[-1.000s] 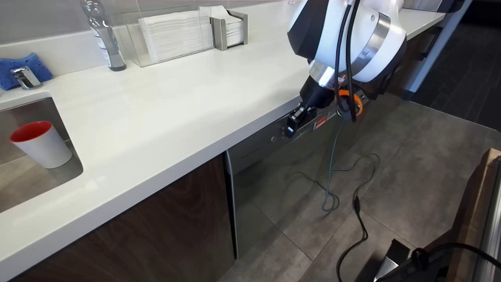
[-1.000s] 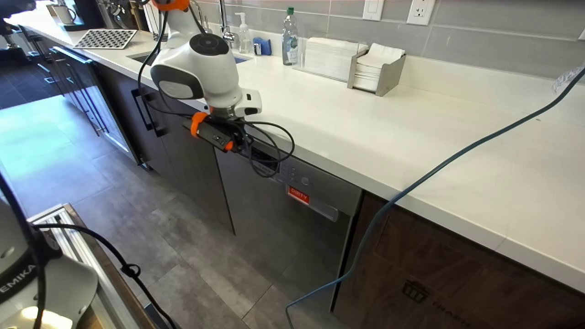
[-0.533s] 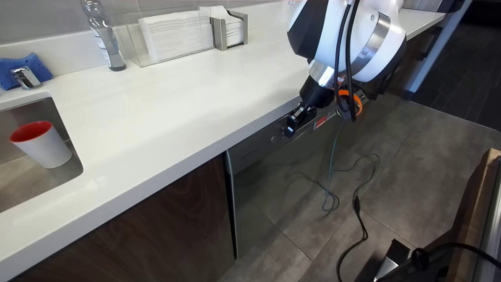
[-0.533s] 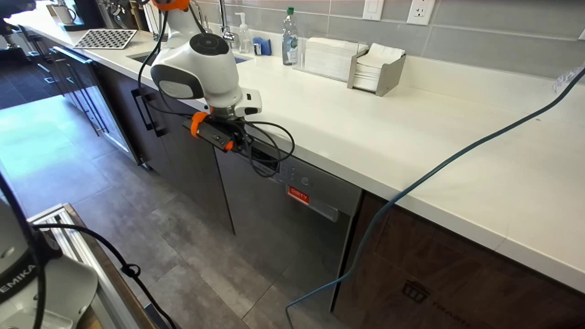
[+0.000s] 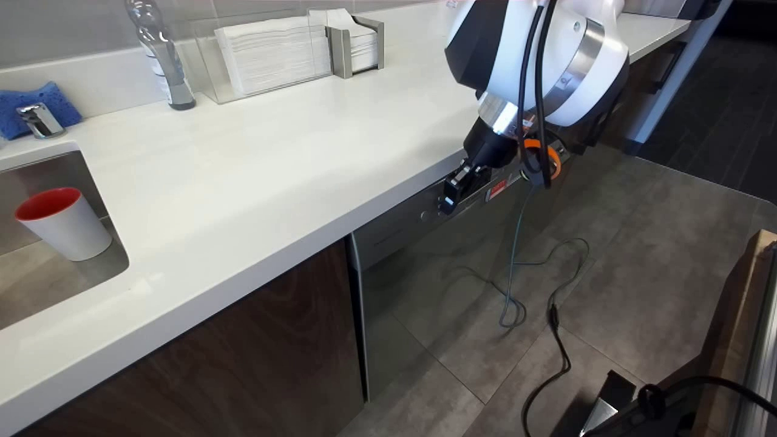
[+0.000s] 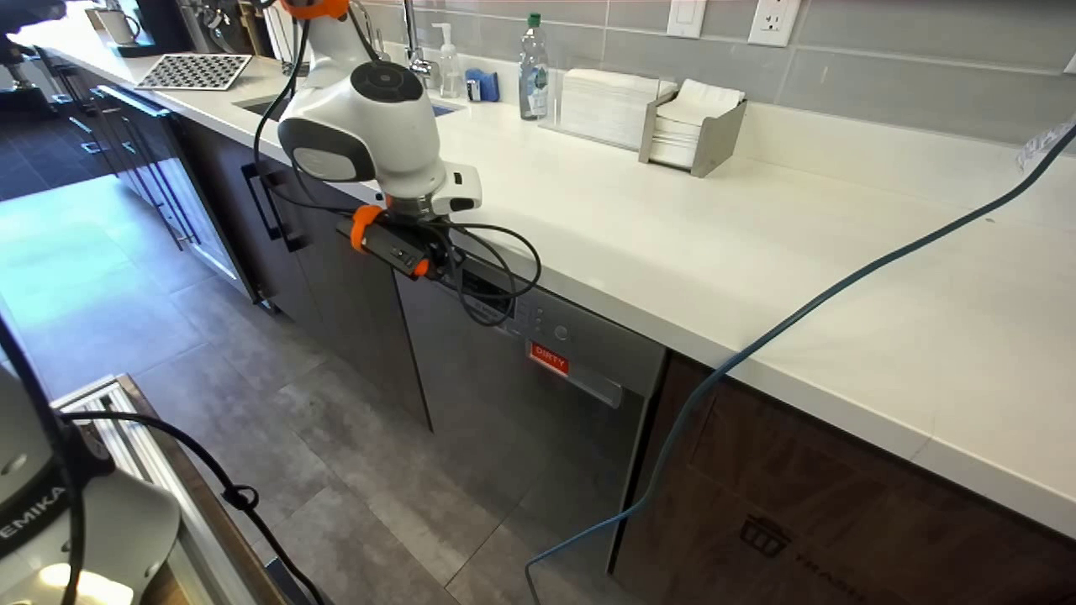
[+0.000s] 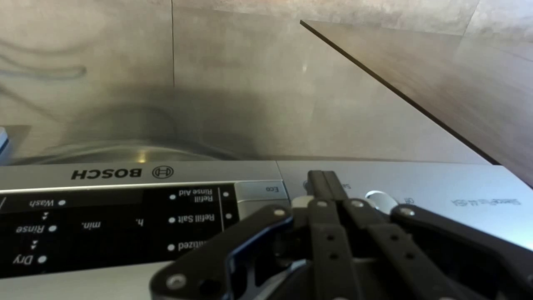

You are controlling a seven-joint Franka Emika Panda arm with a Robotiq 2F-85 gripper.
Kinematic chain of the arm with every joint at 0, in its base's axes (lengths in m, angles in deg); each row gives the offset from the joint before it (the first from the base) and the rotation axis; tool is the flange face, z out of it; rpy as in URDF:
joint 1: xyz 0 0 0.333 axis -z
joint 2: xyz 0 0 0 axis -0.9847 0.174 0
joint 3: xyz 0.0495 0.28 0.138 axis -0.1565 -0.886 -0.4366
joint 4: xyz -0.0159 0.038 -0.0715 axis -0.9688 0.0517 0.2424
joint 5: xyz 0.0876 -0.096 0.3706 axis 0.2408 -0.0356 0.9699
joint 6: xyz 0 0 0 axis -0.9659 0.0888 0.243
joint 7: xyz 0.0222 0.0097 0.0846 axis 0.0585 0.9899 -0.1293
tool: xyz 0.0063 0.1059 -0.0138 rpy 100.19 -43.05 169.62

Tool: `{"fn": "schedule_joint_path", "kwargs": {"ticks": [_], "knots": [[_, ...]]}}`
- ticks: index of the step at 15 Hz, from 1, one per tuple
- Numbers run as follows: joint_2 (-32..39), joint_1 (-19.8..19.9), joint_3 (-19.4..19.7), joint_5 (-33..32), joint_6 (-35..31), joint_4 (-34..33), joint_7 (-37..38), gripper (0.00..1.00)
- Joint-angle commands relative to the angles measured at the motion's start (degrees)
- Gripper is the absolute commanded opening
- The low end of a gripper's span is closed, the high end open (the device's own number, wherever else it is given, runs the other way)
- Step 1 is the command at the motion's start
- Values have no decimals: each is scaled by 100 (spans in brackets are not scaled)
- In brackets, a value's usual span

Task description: Press a button on the dishwasher

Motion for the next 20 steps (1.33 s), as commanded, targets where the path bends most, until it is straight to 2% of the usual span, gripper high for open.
{"fn": "schedule_joint_path", "kwargs": {"ticks": [1,10,20], "knots": [[10,55,-40,96,9,-82,-46,0],[13,137,-248,634,-415,-253,-390,0],[70,154,-280,753,-474,-299,-468,0]]}}
